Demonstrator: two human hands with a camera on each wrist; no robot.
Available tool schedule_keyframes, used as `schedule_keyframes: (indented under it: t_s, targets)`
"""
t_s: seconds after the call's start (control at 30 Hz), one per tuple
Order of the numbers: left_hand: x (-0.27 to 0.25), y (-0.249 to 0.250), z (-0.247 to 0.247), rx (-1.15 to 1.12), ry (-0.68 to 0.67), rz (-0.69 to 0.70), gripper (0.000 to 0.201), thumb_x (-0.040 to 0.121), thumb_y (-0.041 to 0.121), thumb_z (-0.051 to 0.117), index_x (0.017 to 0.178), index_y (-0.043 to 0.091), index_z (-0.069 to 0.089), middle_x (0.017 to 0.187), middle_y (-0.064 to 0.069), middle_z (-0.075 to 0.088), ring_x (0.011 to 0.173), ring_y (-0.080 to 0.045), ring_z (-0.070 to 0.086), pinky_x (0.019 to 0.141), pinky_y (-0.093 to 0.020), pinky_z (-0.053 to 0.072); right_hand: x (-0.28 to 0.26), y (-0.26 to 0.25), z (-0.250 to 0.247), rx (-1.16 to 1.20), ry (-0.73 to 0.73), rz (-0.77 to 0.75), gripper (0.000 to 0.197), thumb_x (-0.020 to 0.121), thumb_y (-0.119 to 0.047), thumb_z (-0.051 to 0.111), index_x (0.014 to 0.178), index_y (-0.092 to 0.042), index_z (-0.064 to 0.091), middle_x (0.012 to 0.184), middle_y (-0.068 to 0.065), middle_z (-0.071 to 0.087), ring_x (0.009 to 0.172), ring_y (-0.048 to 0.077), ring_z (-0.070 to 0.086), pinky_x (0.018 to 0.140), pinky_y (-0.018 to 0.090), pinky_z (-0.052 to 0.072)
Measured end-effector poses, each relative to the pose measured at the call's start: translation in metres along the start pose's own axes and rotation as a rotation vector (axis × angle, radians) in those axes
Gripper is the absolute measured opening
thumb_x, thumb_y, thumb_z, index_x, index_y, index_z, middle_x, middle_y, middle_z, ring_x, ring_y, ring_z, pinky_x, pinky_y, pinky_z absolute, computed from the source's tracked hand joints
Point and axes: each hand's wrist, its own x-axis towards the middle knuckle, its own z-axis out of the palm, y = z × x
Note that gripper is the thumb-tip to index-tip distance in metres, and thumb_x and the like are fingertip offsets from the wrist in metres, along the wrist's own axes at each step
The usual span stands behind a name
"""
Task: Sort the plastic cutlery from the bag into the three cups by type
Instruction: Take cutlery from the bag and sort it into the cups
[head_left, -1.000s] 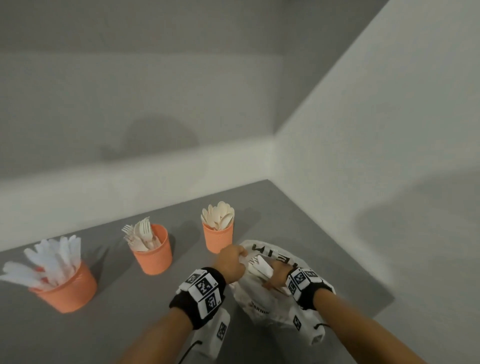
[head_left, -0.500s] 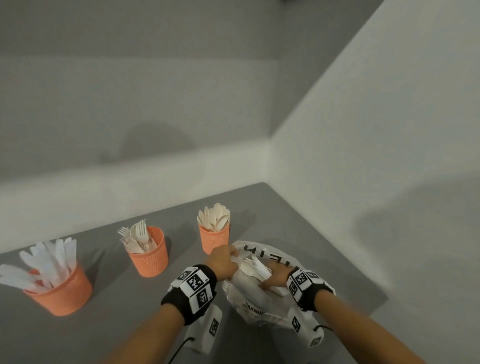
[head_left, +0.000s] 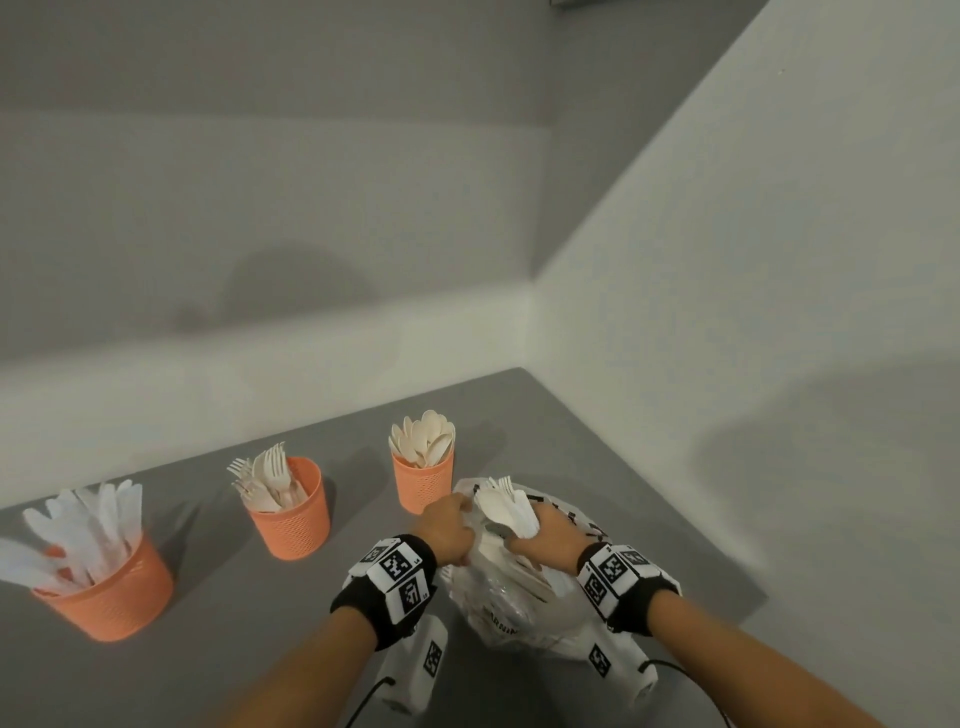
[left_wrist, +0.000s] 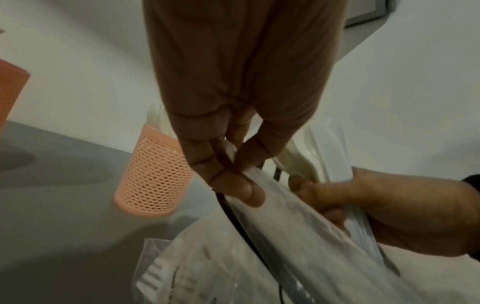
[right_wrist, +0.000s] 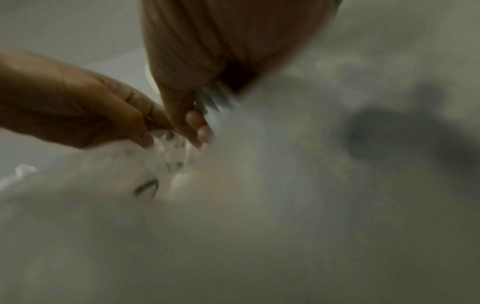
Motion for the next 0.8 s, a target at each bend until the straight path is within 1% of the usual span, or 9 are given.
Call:
schedule_keyframes:
  t_s: [0.1,0.2,0.27,0.43,0.5,0.6,0.7,0.73,0.8]
  targets:
    - [-0.005,-0.004,-0.005,-0.113,-0.047,0.017,0.045,0.09,-0.005,0.04,0.134,0.003,0.041,0.118,-0.024,0.057,0.057,-0.013,0.058,0.048,-0.014,0.05,0.001,-0.024,-0.006,0.24,0.104,-0.002,0.018,0.085,-0.008,0.061,0.073,-0.018,0.053,0.058,-0.002,0.052,0.036,0.0,0.046,0.043,0.016,0.04]
    - [-0.018,-0.009,-0.018,-0.286,0.047,0.054,0.025,0.095,0.005,0.042,0.117,0.004,0.054,0.095,-0.008,0.059,0.065,-0.009,0.054,0.053,-0.012,0.047,0.009,-0.053,-0.011,0.499,0.189,0.012,0.023,0.086,-0.01,0.061,0.065,-0.013,0.052,0.047,-0.004,0.051,0.035,0.004,0.048,0.043,0.018,0.043]
    - [-0.03,-0.017,-0.029,-0.471,0.121,0.04,0.02,0.098,0.015,0.039,0.107,0.007,0.056,0.085,-0.003,0.054,0.068,-0.012,0.05,0.055,-0.013,0.045,0.019,-0.075,-0.008,0.641,0.171,-0.013,0.028,0.088,-0.013,0.06,0.062,-0.012,0.051,0.044,-0.001,0.047,0.036,0.009,0.046,0.043,0.021,0.043]
    - [-0.06,-0.043,-0.049,-1.102,0.048,-0.21,0.051,0.097,0.047,0.03,0.102,0.004,0.059,0.092,-0.015,0.059,0.081,-0.024,0.057,0.074,-0.033,0.048,0.04,-0.135,0.025,0.856,0.084,-0.07,0.029,0.089,-0.012,0.058,0.061,-0.011,0.049,0.04,-0.002,0.046,0.033,0.01,0.043,0.041,0.021,0.041]
    - [-0.068,-0.051,-0.055,-1.295,0.035,-0.251,0.066,0.094,0.055,0.028,0.11,-0.001,0.059,0.088,-0.015,0.055,0.076,-0.024,0.055,0.072,-0.033,0.048,0.045,-0.157,0.048,0.841,0.058,-0.08,0.027,0.088,-0.011,0.058,0.062,-0.011,0.05,0.041,-0.001,0.048,0.035,0.012,0.044,0.044,0.023,0.042]
    - [-0.081,-0.056,-0.074,-1.578,0.084,-0.21,0.073,0.092,0.056,0.033,0.131,-0.005,0.046,0.1,-0.019,0.054,0.084,-0.025,0.056,0.064,-0.032,0.056,0.049,-0.184,0.084,0.802,0.05,-0.124,0.022,0.083,-0.004,0.058,0.063,-0.008,0.051,0.048,0.004,0.049,0.044,0.018,0.048,0.046,0.023,0.044]
    - [-0.097,-0.059,-0.093,-1.579,0.141,-0.125,0.064,0.093,0.054,0.032,0.131,0.005,0.05,0.11,-0.016,0.063,0.094,-0.024,0.061,0.071,-0.03,0.057,0.043,-0.206,0.116,0.747,0.042,-0.177,0.014,0.081,0.006,0.056,0.077,-0.008,0.057,0.055,0.005,0.054,0.049,0.017,0.051,0.041,0.016,0.045]
    - [-0.102,-0.063,-0.097,-1.49,0.146,-0.113,0.062,0.094,0.055,0.03,0.13,0.009,0.051,0.108,-0.012,0.066,0.092,-0.02,0.064,0.072,-0.029,0.057,0.044,-0.21,0.126,0.714,0.044,-0.186,0.017,0.081,0.008,0.055,0.082,-0.009,0.056,0.058,0.004,0.055,0.05,0.015,0.052,0.04,0.013,0.045]
    - [-0.111,-0.075,-0.104,-1.279,0.185,-0.11,0.06,0.094,0.056,0.026,0.123,0.012,0.055,0.088,-0.003,0.07,0.074,-0.01,0.067,0.06,-0.022,0.054,0.052,-0.216,0.147,0.655,0.095,-0.203,0.021,0.076,0.005,0.055,0.077,-0.016,0.054,0.063,0.005,0.056,0.055,0.02,0.054,0.047,0.017,0.046]
